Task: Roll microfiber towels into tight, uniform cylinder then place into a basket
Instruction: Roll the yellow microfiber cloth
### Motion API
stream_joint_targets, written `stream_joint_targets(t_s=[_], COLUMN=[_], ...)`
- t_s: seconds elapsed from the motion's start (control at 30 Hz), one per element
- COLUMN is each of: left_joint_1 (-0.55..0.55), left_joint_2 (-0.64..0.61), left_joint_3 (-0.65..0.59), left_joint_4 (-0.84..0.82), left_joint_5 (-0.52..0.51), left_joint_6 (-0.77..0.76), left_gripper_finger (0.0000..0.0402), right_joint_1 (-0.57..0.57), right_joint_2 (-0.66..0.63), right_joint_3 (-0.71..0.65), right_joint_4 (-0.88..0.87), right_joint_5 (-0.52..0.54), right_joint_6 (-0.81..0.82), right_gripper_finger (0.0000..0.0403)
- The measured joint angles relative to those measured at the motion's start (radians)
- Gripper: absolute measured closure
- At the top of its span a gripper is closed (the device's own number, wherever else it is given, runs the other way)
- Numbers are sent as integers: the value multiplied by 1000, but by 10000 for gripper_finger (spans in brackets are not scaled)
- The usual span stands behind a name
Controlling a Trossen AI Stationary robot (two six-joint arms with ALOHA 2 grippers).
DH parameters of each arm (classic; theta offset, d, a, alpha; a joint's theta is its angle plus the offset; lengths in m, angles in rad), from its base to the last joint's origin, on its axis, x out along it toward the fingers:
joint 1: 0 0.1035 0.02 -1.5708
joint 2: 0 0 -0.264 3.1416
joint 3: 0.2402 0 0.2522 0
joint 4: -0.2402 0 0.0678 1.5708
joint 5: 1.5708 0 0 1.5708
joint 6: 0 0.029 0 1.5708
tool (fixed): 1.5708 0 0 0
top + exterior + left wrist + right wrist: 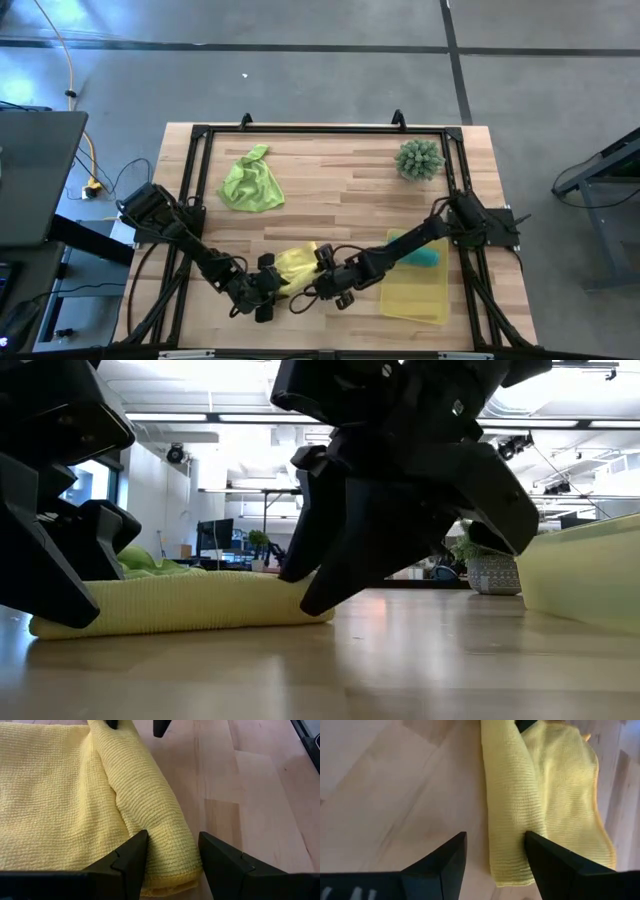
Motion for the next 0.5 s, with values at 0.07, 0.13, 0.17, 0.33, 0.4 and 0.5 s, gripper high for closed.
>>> stream_joint_targets(t_s=[0.07, 0.13, 0.17, 0.33, 0.4, 0.5], left_joint_1=[0, 0, 0, 0, 0, 0], left_joint_2=[0, 0, 0, 0, 0, -8], left_joint_3=[0, 0, 0, 0, -1, -1], left_joint_4=[0, 0, 0, 4, 6, 4], left_joint_5=[0, 0, -1, -3, -3, 1], left_joint_6=[0, 1, 1, 1, 2, 1], left_gripper_finger=[233, 233, 233, 233, 233, 233], right_joint_1=[-3, -7, -11, -37, -42, -50], right_joint_2=[0, 1, 6, 26, 32, 32], right_joint_3=[0, 0, 0, 2, 3, 4], right_joint_4=[0, 2, 6, 9, 8, -9], right_joint_5=[15, 26, 26, 11, 10, -8], right_joint_6=[-20, -38, -38, -49, -47, -25], right_gripper_finger=[210, 210, 210, 210, 210, 216])
